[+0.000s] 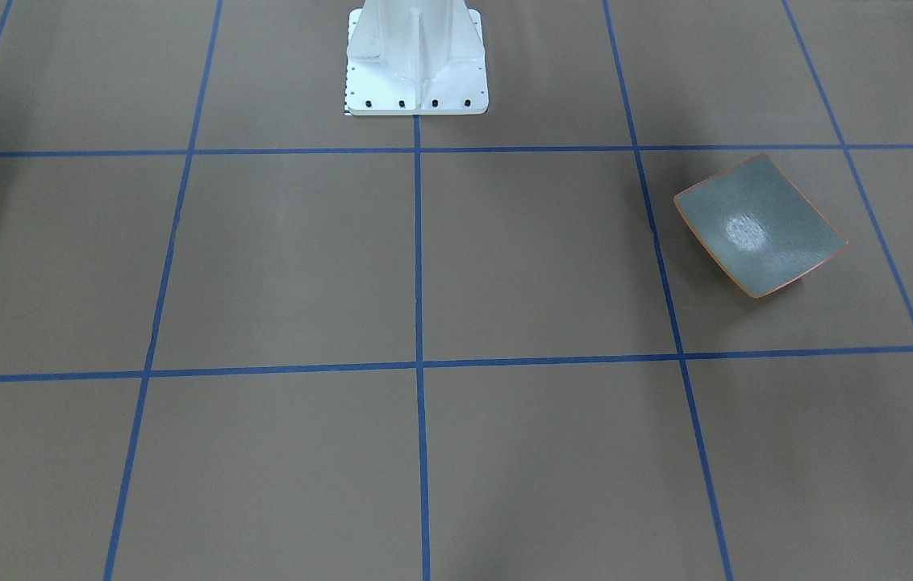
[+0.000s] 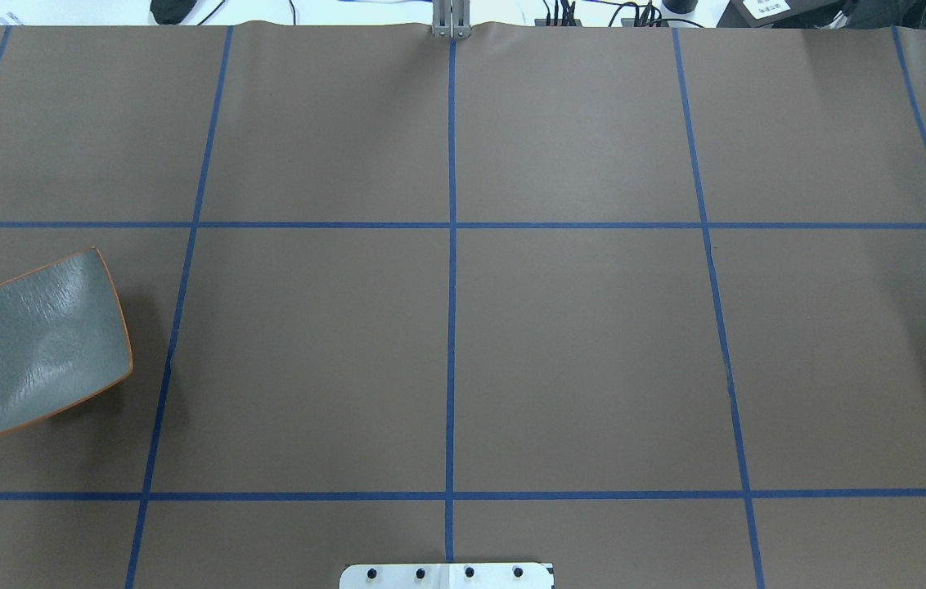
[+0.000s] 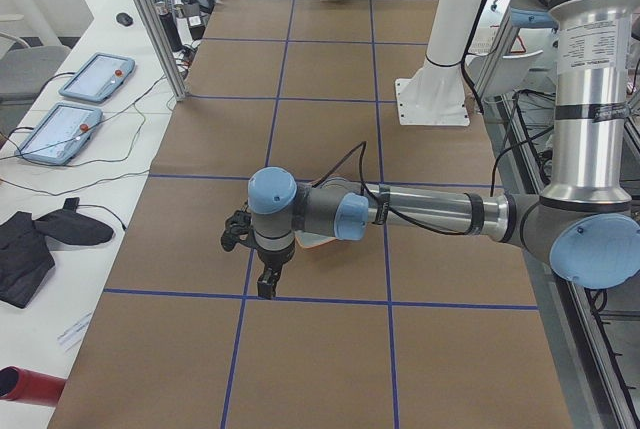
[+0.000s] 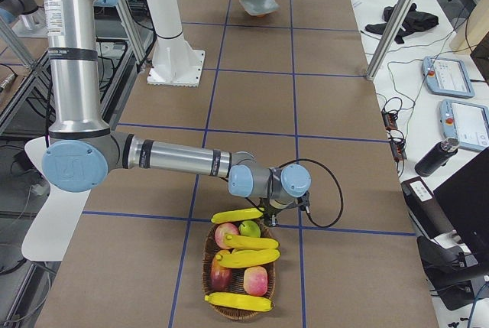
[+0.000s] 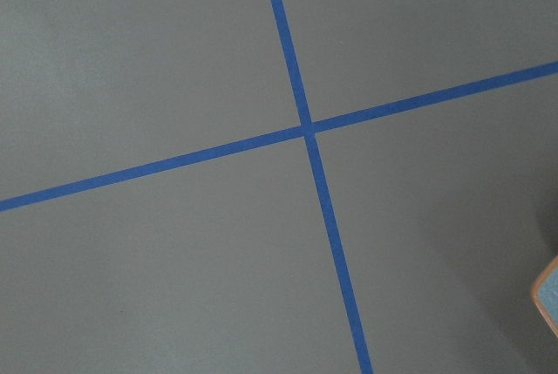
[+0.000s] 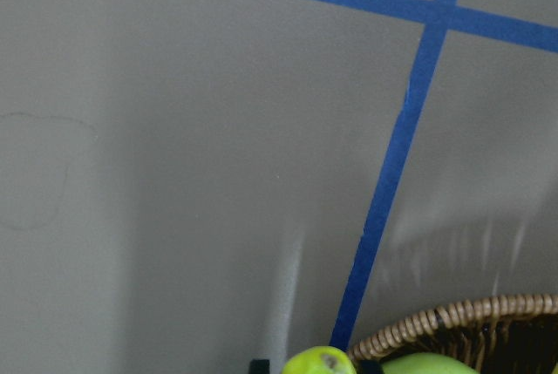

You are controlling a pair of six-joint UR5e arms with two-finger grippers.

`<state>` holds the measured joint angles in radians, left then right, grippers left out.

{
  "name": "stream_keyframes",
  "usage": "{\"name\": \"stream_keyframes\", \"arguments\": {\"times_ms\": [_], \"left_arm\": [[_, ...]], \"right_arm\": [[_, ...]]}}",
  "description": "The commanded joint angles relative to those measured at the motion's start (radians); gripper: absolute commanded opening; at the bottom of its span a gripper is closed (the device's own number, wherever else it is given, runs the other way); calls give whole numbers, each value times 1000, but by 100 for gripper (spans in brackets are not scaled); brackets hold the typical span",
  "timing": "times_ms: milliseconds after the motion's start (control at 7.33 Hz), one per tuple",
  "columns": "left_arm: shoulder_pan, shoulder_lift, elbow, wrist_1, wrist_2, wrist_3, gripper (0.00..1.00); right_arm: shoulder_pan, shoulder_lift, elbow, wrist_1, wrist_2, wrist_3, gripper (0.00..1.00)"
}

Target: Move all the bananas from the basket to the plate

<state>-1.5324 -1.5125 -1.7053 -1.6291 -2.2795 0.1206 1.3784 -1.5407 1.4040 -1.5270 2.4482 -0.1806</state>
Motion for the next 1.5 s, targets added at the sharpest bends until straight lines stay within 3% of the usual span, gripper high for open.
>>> {"name": "stream_keyframes", "arguments": {"times_ms": [0,410,683,956,1229,1365], "left_arm": [[0,0,-4,0,0,-1,100],[0,-3,-4,0,0,-1,100],[0,-8,-5,2,2,-2,100],[3,-32,1,-2,3,-7,100],[9,-92,12,0,0,-44,100],[49,-113,6,-44,-2,-179,100]], "right_arm": [[1,48,3,-15,3,6,0],[28,39,58,-67,15,6,0],[34,49,191,-234,15,6,0],[31,153,233,-355,14,20,0],[-25,247,234,-342,87,182,0],[-80,290,240,-291,113,313,0]]}}
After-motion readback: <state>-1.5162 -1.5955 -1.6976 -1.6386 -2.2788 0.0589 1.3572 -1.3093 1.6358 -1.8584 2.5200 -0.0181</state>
